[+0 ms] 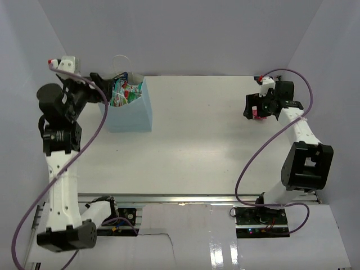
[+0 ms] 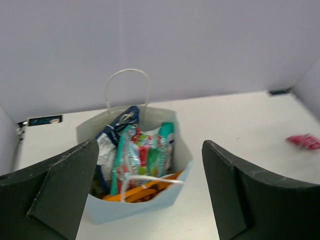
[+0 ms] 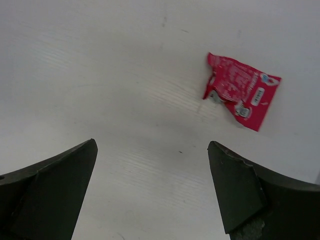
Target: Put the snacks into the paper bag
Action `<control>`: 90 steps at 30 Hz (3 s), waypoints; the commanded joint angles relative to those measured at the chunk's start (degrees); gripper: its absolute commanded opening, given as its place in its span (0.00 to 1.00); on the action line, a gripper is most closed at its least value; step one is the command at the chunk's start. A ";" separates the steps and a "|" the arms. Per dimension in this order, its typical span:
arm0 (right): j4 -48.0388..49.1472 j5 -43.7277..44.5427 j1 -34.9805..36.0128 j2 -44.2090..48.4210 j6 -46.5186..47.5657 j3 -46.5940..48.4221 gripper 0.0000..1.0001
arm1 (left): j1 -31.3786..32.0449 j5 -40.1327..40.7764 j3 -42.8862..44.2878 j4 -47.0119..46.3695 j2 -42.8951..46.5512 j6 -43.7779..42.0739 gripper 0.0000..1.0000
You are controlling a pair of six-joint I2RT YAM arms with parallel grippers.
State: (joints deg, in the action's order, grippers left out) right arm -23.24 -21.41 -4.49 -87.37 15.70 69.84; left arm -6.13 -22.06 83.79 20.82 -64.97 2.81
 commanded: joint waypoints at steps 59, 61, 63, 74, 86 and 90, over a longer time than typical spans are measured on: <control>-19.38 -11.16 3.08 -22.61 37.93 16.48 0.08 | -0.02 -20.03 -59.79 -0.43 37.99 53.44 0.89; -18.16 -15.31 3.78 -17.78 36.25 11.30 0.08 | 0.07 -21.00 -59.88 -0.78 36.06 54.31 0.89; -17.01 -20.58 4.23 -14.94 33.00 8.04 0.08 | 0.15 -21.35 -59.62 -1.13 34.83 54.67 0.89; -11.14 -36.41 26.10 -0.70 24.64 -8.22 0.08 | 15.69 -10.13 -56.19 -7.19 22.97 61.87 0.88; -8.66 -21.32 47.90 -4.38 25.08 -1.03 0.08 | 33.81 3.43 -51.71 -9.83 9.69 73.47 0.90; -5.86 -14.74 51.77 -4.74 24.29 -0.67 0.08 | 34.78 4.66 -52.32 -9.92 9.16 75.94 0.90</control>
State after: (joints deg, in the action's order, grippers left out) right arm -32.40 -42.65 45.47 -91.79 40.64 66.89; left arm 28.01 -20.36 29.85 11.77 -55.99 75.48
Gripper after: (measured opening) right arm 0.081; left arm 0.900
